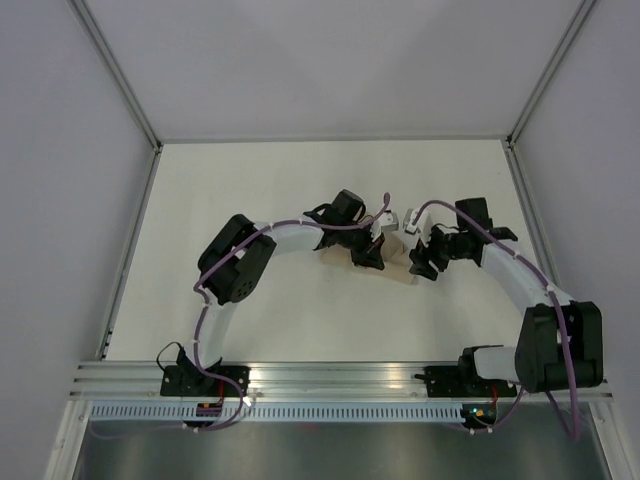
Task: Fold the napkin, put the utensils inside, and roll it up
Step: Roll the napkin with the utensil
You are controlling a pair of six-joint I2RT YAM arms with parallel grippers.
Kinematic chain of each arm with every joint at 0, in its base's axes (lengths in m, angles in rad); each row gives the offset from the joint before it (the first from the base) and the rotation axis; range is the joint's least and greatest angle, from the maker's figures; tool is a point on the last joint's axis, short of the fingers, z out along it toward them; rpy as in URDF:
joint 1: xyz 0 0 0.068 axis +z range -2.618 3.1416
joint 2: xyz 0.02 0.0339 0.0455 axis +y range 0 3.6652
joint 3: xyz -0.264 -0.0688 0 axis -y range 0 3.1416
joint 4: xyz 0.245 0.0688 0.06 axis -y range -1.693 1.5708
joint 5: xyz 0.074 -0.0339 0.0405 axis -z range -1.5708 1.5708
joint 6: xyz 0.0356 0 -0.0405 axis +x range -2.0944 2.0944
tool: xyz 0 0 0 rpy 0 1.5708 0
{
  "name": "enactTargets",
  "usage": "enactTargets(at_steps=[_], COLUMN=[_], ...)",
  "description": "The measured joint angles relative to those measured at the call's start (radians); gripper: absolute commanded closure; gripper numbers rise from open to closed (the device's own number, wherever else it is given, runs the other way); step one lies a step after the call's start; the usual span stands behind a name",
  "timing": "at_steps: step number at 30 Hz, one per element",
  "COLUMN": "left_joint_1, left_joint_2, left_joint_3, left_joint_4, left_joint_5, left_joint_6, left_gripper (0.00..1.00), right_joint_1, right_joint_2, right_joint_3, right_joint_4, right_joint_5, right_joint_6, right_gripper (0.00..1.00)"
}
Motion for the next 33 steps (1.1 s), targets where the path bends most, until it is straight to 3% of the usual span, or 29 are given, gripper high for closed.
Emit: enactTargets(at_steps=[6, 11, 25, 28, 29, 33], left_joint_1=[0.049, 0.067, 0.072, 0.072, 0.072, 0.079], left_joint_2=[0.081, 0.109, 0.135, 0.136, 0.137, 0.137], left_joint_3=[0.100, 0.127, 0.159, 0.165, 0.165, 0.167], left_joint_4=[-0.108, -0.187, -0.321, -0.330, -0.334, -0.346], left_joint_5=[0.173, 0.263, 0.332, 0.332, 0.332, 0.329], left_joint_6=[-0.022, -0.033, -0.038, -0.038, -0.038, -0.037], left_gripper=[0.98, 0.98, 0.98, 0.96, 0.94, 0.77], right_joint_1=[0.200, 0.364, 0.510, 0.516, 0.518, 0.525], right_joint_2=[-0.168, -0.193, -0.145, -0.140, -0.135, -0.106], right_joint_3=[-0.241, -0.367, -0.420, -0.420, -0.419, -0.412], right_joint_4=[0.216, 0.373, 0.515, 0.515, 0.515, 0.521], right_joint_5=[0.144, 0.287, 0.431, 0.434, 0.434, 0.439], right_joint_6=[-0.017, -0.018, -0.041, -0.045, -0.045, -0.053], right_gripper=[0.27, 0.27, 0.34, 0.40, 0.47, 0.64])
